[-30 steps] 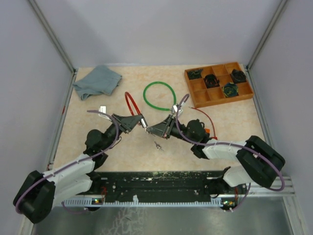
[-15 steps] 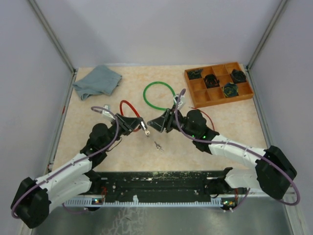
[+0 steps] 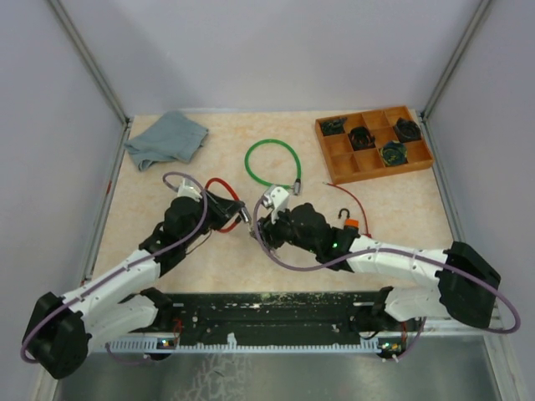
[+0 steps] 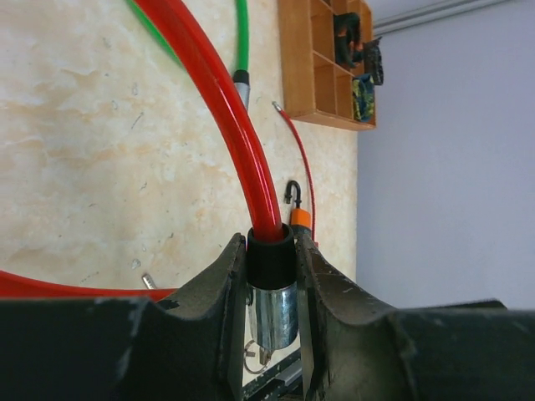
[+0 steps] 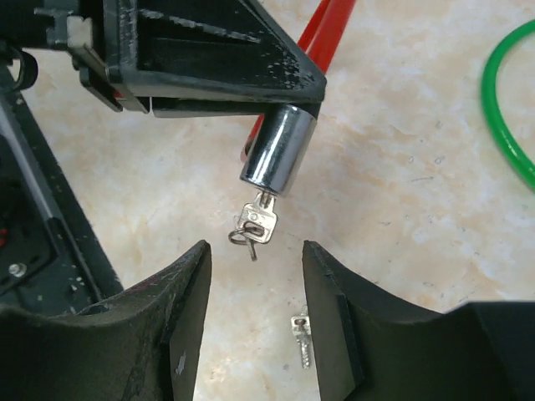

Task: Unlock with the key
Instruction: Unlock the lock.

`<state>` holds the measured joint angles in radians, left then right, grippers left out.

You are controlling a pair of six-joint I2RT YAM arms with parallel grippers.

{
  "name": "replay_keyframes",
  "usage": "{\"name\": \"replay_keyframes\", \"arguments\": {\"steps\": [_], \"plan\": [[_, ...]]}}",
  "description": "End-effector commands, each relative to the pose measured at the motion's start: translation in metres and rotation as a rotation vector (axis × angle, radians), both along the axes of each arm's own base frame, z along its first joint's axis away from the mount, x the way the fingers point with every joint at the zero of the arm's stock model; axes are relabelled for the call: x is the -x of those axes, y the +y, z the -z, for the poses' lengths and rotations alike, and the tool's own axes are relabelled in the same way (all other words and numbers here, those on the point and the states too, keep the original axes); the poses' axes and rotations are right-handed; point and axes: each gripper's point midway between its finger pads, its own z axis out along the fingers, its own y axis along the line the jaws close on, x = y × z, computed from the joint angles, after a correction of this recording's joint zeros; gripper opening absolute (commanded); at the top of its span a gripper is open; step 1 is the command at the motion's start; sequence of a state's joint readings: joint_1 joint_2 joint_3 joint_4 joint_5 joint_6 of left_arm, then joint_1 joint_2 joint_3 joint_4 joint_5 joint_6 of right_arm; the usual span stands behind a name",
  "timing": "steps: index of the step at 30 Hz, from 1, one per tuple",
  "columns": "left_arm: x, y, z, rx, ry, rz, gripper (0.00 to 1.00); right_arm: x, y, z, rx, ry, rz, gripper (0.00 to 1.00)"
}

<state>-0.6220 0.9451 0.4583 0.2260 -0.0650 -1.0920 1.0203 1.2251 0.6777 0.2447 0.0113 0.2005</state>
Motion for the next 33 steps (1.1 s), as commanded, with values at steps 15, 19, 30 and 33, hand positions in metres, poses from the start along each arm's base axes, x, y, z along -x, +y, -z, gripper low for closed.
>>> {"name": "replay_keyframes", "arguments": {"steps": [15,19,30,33], "plan": [[-0.008,-0.004,0.005,0.012,0.162,-0.059,0.00,-0.028,0.026,-0.008,0.134,-0.219,0.112,0.32],[-0.007,-0.007,0.003,0.022,0.156,-0.044,0.00,-0.030,0.027,-0.002,0.138,-0.192,0.132,0.24],[-0.001,-0.007,-0.012,0.087,0.051,-0.009,0.00,-0.021,0.022,-0.034,-0.226,0.069,0.030,0.09],[0.001,-0.008,-0.016,0.104,0.025,0.006,0.00,-0.019,0.021,-0.038,-0.279,0.123,0.006,0.08]]}}
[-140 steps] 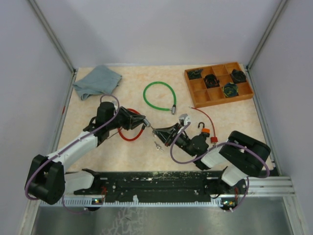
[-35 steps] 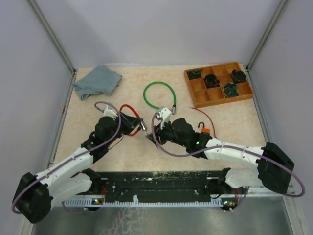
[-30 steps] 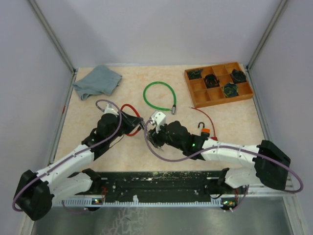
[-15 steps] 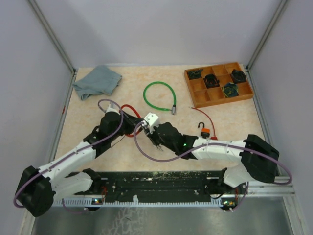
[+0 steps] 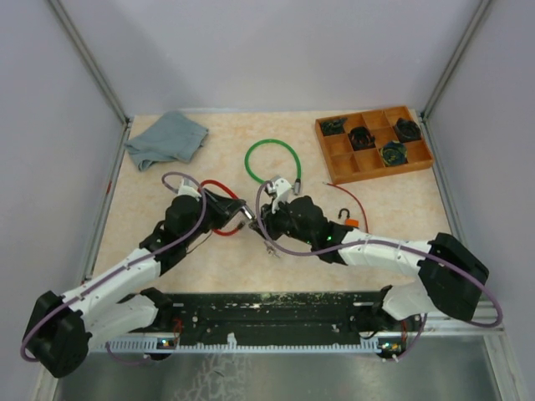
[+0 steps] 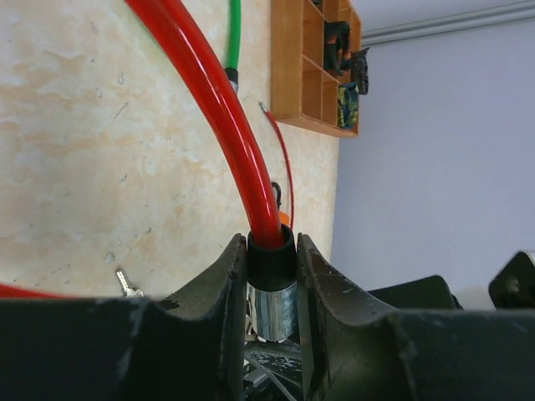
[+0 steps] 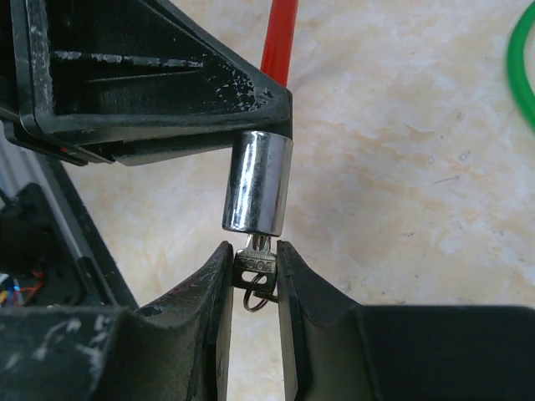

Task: Unlock with the key
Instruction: Unlock the lock, then place the lock at the center of the board.

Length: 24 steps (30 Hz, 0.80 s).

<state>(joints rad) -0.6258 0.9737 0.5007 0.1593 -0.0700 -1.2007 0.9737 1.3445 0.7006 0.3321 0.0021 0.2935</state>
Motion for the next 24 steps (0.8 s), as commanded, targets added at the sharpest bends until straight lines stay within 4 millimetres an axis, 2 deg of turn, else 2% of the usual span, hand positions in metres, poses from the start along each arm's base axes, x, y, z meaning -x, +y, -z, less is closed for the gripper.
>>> {"name": "replay_keyframes", "arguments": {"steps": [1,4,8,13,19,24], "plan": [[0.003,-0.004,-0.018,0.047,-0.076,0.033,0.00,0.004,0.011,-0.054,-0.240,0.037,-0.050,0.08],[0.002,-0.003,-0.015,0.033,-0.070,0.026,0.00,0.004,0.008,-0.054,-0.234,0.040,-0.040,0.14],[0.000,-0.001,-0.012,0.020,-0.061,0.013,0.00,0.006,0.002,-0.064,-0.252,0.029,-0.027,0.34],[-0.006,0.006,-0.013,-0.051,-0.069,-0.015,0.00,0.000,-0.011,-0.070,-0.225,-0.004,0.031,0.49],[-0.022,0.039,-0.024,-0.338,-0.064,-0.119,0.00,-0.011,-0.034,-0.052,-0.119,-0.026,0.132,0.59],[-0.028,0.080,-0.008,-0.629,0.042,-0.213,0.00,-0.022,-0.057,-0.034,-0.045,-0.037,0.224,0.64]]}}
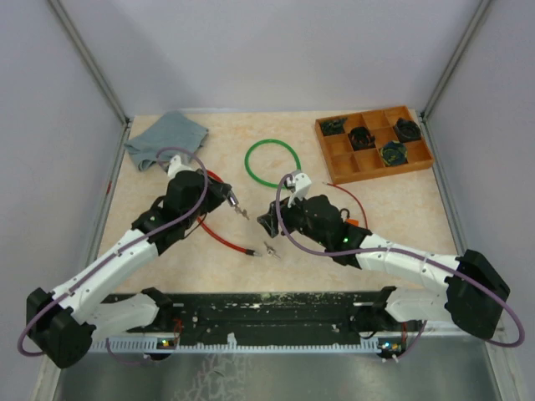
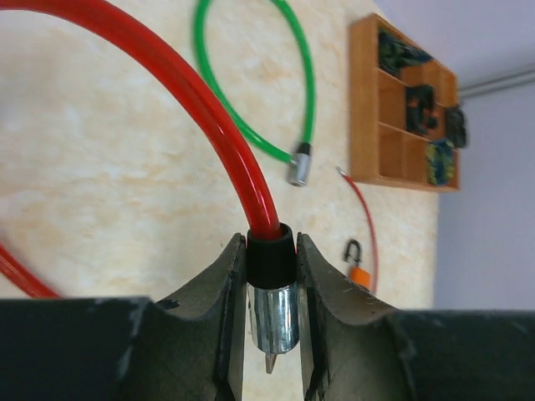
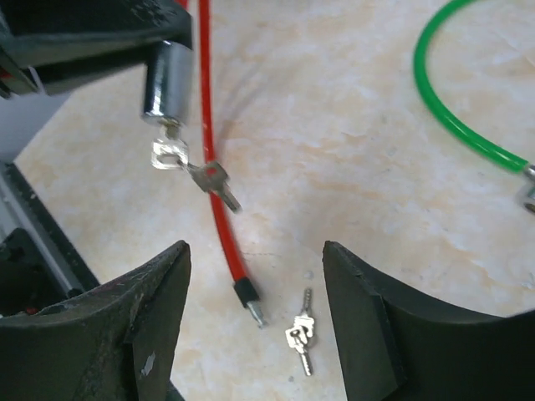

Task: Unlock with the key
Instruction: Place the lock at the center of the board.

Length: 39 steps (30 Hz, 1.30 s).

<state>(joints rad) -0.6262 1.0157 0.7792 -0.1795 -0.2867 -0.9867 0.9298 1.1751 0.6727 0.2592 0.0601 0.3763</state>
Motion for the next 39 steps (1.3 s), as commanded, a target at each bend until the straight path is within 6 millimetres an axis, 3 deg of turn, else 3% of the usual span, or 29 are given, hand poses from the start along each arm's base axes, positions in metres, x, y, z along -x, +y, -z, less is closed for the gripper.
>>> {"name": "replay_keyframes", "arguments": {"steps": [1,6,10,14,25,27,30,32,36,39], "plan": [[-0.002,0.053,0.030,-0.370,0.112,-0.117,0.00,-0.017,-0.028,0.007,0.066,-0.036,0.115,0.65],[-0.008,0.090,0.046,-0.564,0.230,-0.160,0.00,-0.020,-0.042,0.030,0.158,-0.026,0.137,0.64],[-0.012,0.109,0.066,-0.625,0.312,-0.199,0.00,-0.014,-0.045,0.059,0.258,0.017,0.096,0.58],[-0.020,0.106,0.090,-0.623,0.370,-0.202,0.01,0.002,-0.040,0.088,0.344,0.115,0.027,0.54],[-0.034,0.071,0.146,-0.540,0.470,-0.106,0.17,0.030,-0.012,0.123,0.451,0.182,-0.081,0.52],[-0.034,0.065,0.148,-0.523,0.470,-0.084,0.25,0.032,-0.008,0.127,0.469,0.186,-0.096,0.52],[-0.034,0.062,0.144,-0.491,0.451,-0.076,0.52,0.033,-0.004,0.135,0.494,0.199,-0.119,0.51],[-0.032,0.063,0.135,-0.470,0.425,-0.080,0.64,0.032,-0.004,0.140,0.520,0.204,-0.117,0.51],[-0.027,0.063,0.117,-0.417,0.374,-0.079,0.78,0.033,0.002,0.145,0.545,0.216,-0.139,0.49],[-0.020,0.064,0.106,-0.372,0.336,-0.071,0.79,0.034,0.002,0.154,0.596,0.232,-0.153,0.47]]}}
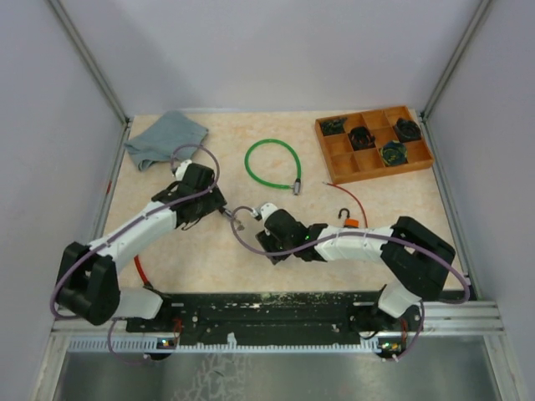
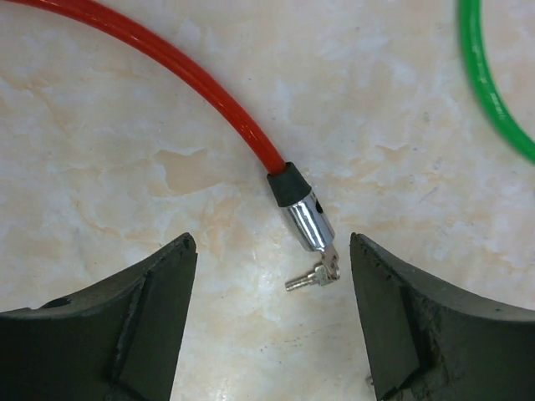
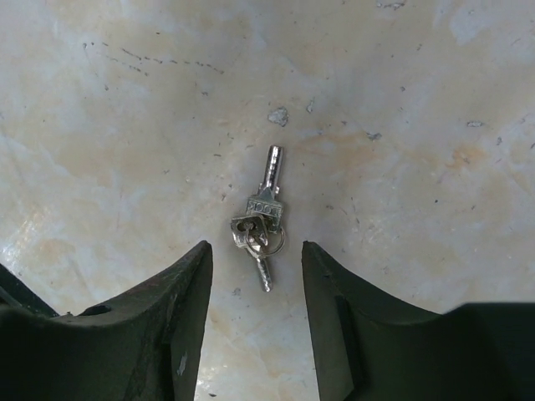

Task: Unlock with the key
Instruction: Pick up the key from the center of the board.

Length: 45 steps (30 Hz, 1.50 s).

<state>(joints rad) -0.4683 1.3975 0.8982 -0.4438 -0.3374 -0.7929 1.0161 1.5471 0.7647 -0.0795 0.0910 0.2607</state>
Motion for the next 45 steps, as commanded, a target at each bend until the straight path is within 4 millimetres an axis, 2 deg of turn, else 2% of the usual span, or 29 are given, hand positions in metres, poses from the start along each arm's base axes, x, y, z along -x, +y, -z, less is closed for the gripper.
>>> {"name": "replay_keyframes", "arguments": {"steps": [1,5,6,8,11,16,20,23,29,34,39,45], "plan": [[0.004,-0.003,-0.025,0.097,-0.085,0.007,0.79,-0.004,0.016,-0.006,0.031,-0.013,-0.039,0.46],[0.015,-0.005,-0.034,0.162,-0.123,0.037,0.79,-0.001,0.012,0.003,0.103,0.001,-0.048,0.44],[0.018,-0.007,-0.035,0.176,-0.125,0.047,0.79,0.000,0.012,0.002,0.110,-0.001,-0.049,0.43],[0.023,-0.011,-0.035,0.205,-0.128,0.074,0.80,0.001,0.007,0.014,0.175,0.010,-0.050,0.40],[0.030,-0.015,-0.033,0.235,-0.128,0.103,0.79,-0.001,0.000,0.020,0.245,0.009,-0.037,0.37],[0.039,-0.025,-0.034,0.302,-0.148,0.156,0.79,-0.002,-0.004,0.019,0.273,0.012,-0.033,0.23],[0.045,-0.038,-0.038,0.369,-0.182,0.225,0.78,-0.002,-0.001,0.003,0.219,-0.012,-0.035,0.14],[0.049,-0.048,-0.040,0.413,-0.189,0.286,0.77,-0.002,0.004,-0.018,0.139,-0.051,-0.042,0.08],[0.062,-0.074,-0.051,0.536,-0.226,0.432,0.74,-0.005,0.011,-0.047,-0.035,-0.102,-0.041,0.00],[0.078,-0.100,-0.062,0.674,-0.254,0.600,0.70,-0.005,0.016,-0.078,-0.226,-0.133,-0.057,0.00],[0.095,-0.119,-0.077,0.816,-0.281,0.743,0.68,-0.003,0.019,-0.118,-0.443,-0.188,-0.098,0.00],[0.107,-0.130,-0.092,0.930,-0.299,0.823,0.66,0.002,0.020,-0.150,-0.603,-0.251,-0.136,0.00]]}}
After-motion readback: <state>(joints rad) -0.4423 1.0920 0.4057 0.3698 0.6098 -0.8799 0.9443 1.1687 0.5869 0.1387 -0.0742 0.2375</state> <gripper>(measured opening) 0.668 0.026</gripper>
